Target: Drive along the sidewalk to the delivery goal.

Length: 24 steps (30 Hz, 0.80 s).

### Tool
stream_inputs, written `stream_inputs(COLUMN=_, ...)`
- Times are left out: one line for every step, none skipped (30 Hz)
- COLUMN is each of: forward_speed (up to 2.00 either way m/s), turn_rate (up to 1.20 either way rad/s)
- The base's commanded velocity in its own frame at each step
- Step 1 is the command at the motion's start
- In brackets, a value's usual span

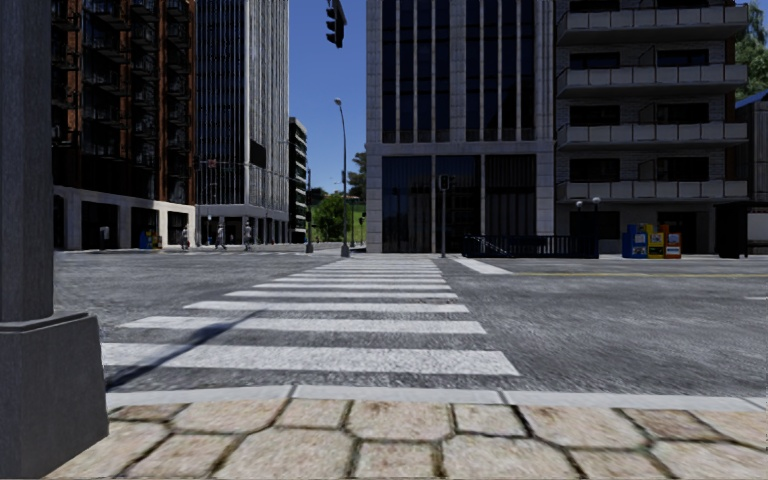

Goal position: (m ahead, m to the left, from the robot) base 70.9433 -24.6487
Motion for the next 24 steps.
stream_inputs(forward_speed=1.49, turn_rate=0.0)
stream_inputs(forward_speed=1.49, turn_rate=0.0)
stream_inputs(forward_speed=1.49, turn_rate=0.0)
stream_inputs(forward_speed=1.49, turn_rate=0.0)
stream_inputs(forward_speed=1.49, turn_rate=0.0)
stream_inputs(forward_speed=1.49, turn_rate=0.0)
stream_inputs(forward_speed=1.49, turn_rate=0.0)
stream_inputs(forward_speed=1.49, turn_rate=0.0)
stream_inputs(forward_speed=1.49, turn_rate=0.0)
stream_inputs(forward_speed=1.49, turn_rate=0.0)
stream_inputs(forward_speed=1.49, turn_rate=0.0)
stream_inputs(forward_speed=1.49, turn_rate=0.0)
stream_inputs(forward_speed=1.49, turn_rate=0.0)
stream_inputs(forward_speed=1.49, turn_rate=0.0)
stream_inputs(forward_speed=1.49, turn_rate=0.0)
stream_inputs(forward_speed=1.49, turn_rate=0.0)
stream_inputs(forward_speed=1.49, turn_rate=0.0)
stream_inputs(forward_speed=1.49, turn_rate=0.0)
stream_inputs(forward_speed=1.49, turn_rate=0.0)
stream_inputs(forward_speed=1.49, turn_rate=0.0)
stream_inputs(forward_speed=1.49, turn_rate=0.0)
stream_inputs(forward_speed=1.49, turn_rate=0.0)
stream_inputs(forward_speed=1.49, turn_rate=0.0)
stream_inputs(forward_speed=1.49, turn_rate=0.0)
